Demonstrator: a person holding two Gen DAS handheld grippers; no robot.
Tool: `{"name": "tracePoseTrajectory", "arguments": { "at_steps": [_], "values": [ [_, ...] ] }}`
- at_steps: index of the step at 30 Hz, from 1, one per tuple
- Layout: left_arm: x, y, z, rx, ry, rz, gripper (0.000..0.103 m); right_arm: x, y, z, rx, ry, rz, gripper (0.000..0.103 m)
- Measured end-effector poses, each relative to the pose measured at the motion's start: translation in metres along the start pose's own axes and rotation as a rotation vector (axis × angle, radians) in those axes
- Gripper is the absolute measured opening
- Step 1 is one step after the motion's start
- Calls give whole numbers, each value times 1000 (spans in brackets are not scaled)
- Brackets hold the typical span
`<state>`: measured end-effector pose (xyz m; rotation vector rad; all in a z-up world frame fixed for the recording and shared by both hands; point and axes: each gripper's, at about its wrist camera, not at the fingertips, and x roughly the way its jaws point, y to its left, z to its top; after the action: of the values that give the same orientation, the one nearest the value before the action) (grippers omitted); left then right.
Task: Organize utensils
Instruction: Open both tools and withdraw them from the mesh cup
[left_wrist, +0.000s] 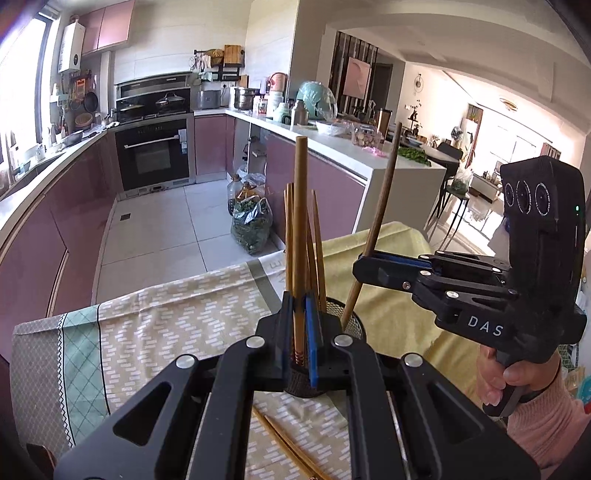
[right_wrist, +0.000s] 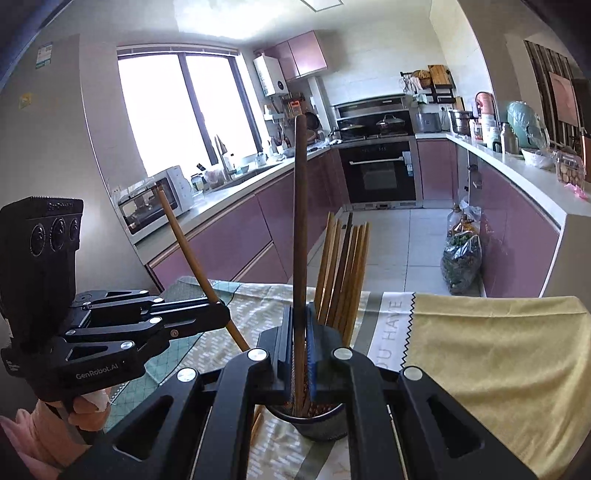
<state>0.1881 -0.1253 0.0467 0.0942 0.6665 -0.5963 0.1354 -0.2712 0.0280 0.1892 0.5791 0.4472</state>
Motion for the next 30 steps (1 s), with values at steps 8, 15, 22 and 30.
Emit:
{"name": "tracePoseTrajectory", "arguments": {
  "at_steps": [8,15,22,30],
  "values": [
    [35,12,-5,-6,85,-14,7,26,-5,-9,22,85,-26,6],
    [56,20,-3,-28,111,-16,7,35,-12,-5,46,92,-37,6],
    [52,23,-11,-42,85,7,25,36,-13,-9,52,88,-49,10],
    [17,26,-32,-60,-5,51,33,23,-8,-21,49,71,-36,16]
  ]
}}
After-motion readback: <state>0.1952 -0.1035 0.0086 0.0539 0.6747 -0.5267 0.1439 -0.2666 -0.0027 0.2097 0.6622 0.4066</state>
